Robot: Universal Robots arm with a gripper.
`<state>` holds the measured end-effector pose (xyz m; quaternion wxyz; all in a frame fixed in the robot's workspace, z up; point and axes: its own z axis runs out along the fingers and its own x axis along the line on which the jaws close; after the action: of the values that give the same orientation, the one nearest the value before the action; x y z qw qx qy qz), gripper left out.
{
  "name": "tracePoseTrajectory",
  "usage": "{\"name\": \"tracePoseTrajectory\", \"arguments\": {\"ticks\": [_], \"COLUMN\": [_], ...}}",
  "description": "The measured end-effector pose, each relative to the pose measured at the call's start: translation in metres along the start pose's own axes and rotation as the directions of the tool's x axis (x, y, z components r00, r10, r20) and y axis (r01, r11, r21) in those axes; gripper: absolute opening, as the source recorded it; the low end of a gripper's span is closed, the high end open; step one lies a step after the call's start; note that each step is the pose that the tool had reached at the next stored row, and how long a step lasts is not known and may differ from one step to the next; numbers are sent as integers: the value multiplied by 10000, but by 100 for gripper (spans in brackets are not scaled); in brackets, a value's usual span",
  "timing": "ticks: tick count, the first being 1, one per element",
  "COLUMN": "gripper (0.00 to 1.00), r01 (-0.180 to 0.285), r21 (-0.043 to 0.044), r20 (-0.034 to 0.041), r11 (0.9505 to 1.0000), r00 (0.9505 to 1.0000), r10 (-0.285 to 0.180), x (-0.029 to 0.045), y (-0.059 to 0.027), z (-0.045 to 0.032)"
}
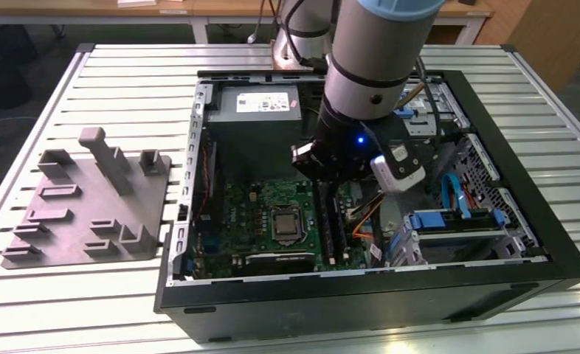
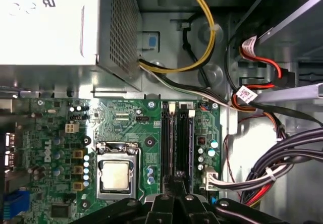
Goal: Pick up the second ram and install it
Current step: 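Insert the second ram into the second slot, then press down the second ram until it locks into place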
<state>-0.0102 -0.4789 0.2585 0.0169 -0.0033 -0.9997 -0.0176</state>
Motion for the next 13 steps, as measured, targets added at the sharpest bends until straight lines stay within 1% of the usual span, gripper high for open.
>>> {"name": "tracePoseTrajectory", "arguments": {"ticks": [8,11,13], "gripper": [10,10,10], "r01": [-1,-1,1], "r21": [2,-19,-30], "r20": [0,-1,-1], "r11": [10000,10000,10000], "r00": [10000,10000,10000], "r10": [1,1,-1], "x": [0,0,-1], "y": [0,13,52], "z": [-6,37,75]}}
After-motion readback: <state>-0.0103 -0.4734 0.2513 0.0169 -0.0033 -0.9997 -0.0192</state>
